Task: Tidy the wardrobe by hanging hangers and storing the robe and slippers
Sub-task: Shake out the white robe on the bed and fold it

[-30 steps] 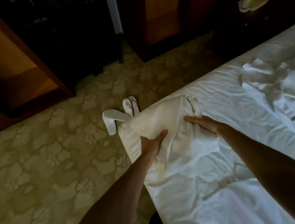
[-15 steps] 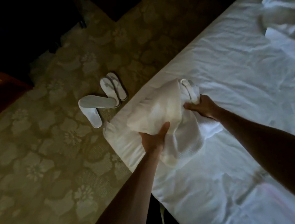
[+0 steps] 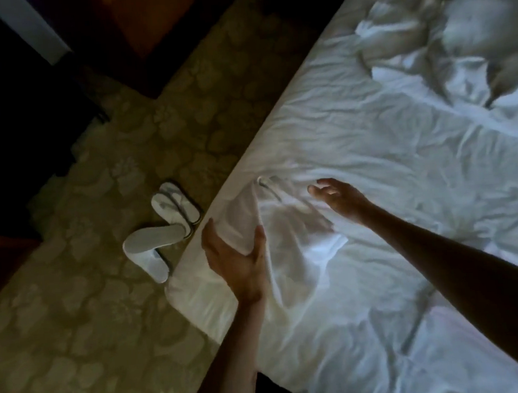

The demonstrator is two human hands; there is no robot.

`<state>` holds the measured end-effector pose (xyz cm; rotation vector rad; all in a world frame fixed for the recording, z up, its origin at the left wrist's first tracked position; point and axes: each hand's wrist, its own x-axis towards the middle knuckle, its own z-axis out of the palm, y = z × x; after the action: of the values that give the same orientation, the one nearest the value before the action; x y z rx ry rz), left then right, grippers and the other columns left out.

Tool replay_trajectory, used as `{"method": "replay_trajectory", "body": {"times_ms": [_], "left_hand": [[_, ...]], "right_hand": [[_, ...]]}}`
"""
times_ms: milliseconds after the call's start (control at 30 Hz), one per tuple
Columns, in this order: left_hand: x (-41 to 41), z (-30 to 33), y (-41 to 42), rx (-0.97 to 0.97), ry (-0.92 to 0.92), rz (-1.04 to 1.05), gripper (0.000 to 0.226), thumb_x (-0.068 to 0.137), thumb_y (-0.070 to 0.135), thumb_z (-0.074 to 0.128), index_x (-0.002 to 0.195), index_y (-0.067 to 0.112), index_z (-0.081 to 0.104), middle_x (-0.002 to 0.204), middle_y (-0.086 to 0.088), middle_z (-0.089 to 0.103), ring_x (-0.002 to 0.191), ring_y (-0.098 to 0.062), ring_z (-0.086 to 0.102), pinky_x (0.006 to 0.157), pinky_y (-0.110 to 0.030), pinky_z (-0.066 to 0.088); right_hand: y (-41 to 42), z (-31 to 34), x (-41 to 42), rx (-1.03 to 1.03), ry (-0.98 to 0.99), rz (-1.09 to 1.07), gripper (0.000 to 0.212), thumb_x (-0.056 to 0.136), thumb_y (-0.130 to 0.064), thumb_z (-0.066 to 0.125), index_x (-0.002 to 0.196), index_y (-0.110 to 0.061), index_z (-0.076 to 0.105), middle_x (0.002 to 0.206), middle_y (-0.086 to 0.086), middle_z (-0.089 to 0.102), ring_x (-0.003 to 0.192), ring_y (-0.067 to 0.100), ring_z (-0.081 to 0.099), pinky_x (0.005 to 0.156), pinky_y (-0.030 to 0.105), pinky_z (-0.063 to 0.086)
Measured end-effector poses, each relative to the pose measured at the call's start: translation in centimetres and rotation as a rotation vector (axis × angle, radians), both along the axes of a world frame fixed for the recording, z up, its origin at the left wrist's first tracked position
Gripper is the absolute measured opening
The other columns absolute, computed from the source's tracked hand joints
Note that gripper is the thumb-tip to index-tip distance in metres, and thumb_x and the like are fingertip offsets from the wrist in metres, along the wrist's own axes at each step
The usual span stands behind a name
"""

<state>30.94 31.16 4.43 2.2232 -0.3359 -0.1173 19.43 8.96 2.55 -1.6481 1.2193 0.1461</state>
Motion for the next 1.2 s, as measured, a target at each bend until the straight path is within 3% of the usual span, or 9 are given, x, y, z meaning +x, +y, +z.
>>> {"method": "replay_trajectory", "body": {"times_ms": [133,233,367,467,633,833,933,1033,1200], "left_hand": [[-3.1,2.5,-10.2,-0.018,-0.064,-0.455,0.083,0.080,0.049,0.077,0.145,0.007,0.044,0.145,-0.014,0.049,0.134,-0.028,0.045,0.114,-0.036,0.032],[-7.2,3.2,-18.9,0.049,-0.092,-0.729,0.088,0.077,0.041,0.081,0.148,0.007,0.041,0.149,-0.017,0.044,0.137,-0.032,0.040,0.111,-0.044,0.033],[-12.3,2.8,-29.0,0.241,-0.191,-0.999,0.091,0.078,0.033,0.081,0.152,0.011,0.033,0.152,-0.014,0.037,0.137,-0.030,0.038,0.111,-0.042,0.033],[-14.8,0.8,-35.0,0.378,-0.301,-1.146,0.091,0.078,0.026,0.078,0.154,0.012,0.030,0.152,-0.011,0.036,0.138,-0.030,0.037,0.109,-0.040,0.034],[-16.2,-3.3,-44.6,0.571,-0.498,-1.234,0.088,0.081,0.014,0.072,0.155,0.017,0.024,0.157,-0.005,0.028,0.141,-0.028,0.032,0.111,-0.040,0.033],[-17.3,-6.5,-56.1,0.556,-0.811,-1.303,0.079,0.087,0.007,0.062,0.156,0.019,0.026,0.157,-0.007,0.031,0.142,-0.030,0.031,0.113,-0.043,0.032],[-17.7,-8.0,-59.8,0.620,-0.918,-1.367,0.059,0.094,0.011,0.053,0.152,0.015,0.038,0.156,-0.010,0.032,0.142,-0.033,0.030,0.117,-0.046,0.023],[-17.8,-8.8,-61.0,0.662,-0.996,-1.427,0.031,0.097,0.017,0.053,0.125,0.010,0.065,0.132,-0.013,0.058,0.127,-0.034,0.046,0.117,-0.042,0.022],[-17.3,-10.5,-56.4,0.535,-0.755,-1.449,0.020,0.097,0.012,0.053,0.113,0.002,0.060,0.108,-0.025,0.068,0.105,-0.041,0.062,0.092,-0.044,0.041]], "right_hand": [[-4.0,2.6,-8.1,-0.229,-0.037,-0.144,0.066,0.078,-0.071,0.063,0.127,-0.027,0.065,0.121,-0.008,0.068,0.110,0.010,0.064,0.092,0.027,0.048],[-8.5,4.0,-15.3,-0.436,0.006,-0.173,0.060,0.083,-0.063,0.066,0.128,-0.024,0.066,0.126,-0.005,0.067,0.111,0.012,0.064,0.094,0.031,0.051],[-15.1,4.3,-23.2,-0.648,0.113,-0.195,0.057,0.086,-0.053,0.069,0.131,-0.019,0.063,0.128,0.002,0.065,0.113,0.022,0.065,0.091,0.038,0.054],[-19.4,2.9,-27.4,-0.679,0.228,-0.213,0.060,0.083,-0.048,0.071,0.134,-0.018,0.060,0.131,0.005,0.063,0.117,0.027,0.062,0.092,0.041,0.053],[-26.5,0.1,-31.4,-0.755,0.394,-0.228,0.068,0.081,-0.050,0.071,0.137,-0.016,0.054,0.134,0.009,0.058,0.120,0.031,0.057,0.093,0.043,0.051],[-34.6,-4.3,-33.3,-0.844,0.596,-0.012,0.085,0.073,-0.042,0.082,0.142,-0.011,0.042,0.140,0.015,0.043,0.122,0.035,0.045,0.094,0.048,0.044],[-37.3,-6.4,-34.1,-0.856,0.681,0.078,0.053,0.085,-0.025,0.072,0.133,-0.008,0.055,0.136,0.018,0.050,0.123,0.038,0.047,0.097,0.048,0.039],[-38.4,-7.7,-34.8,-0.893,0.568,-0.065,0.022,0.096,-0.013,0.053,0.115,-0.008,0.065,0.119,0.021,0.066,0.109,0.042,0.059,0.091,0.045,0.046],[-35.0,-8.3,-33.5,-0.778,0.449,-0.450,0.038,0.101,-0.042,0.036,0.112,-0.013,0.058,0.107,0.028,0.066,0.098,0.046,0.062,0.076,0.042,0.041]]}}
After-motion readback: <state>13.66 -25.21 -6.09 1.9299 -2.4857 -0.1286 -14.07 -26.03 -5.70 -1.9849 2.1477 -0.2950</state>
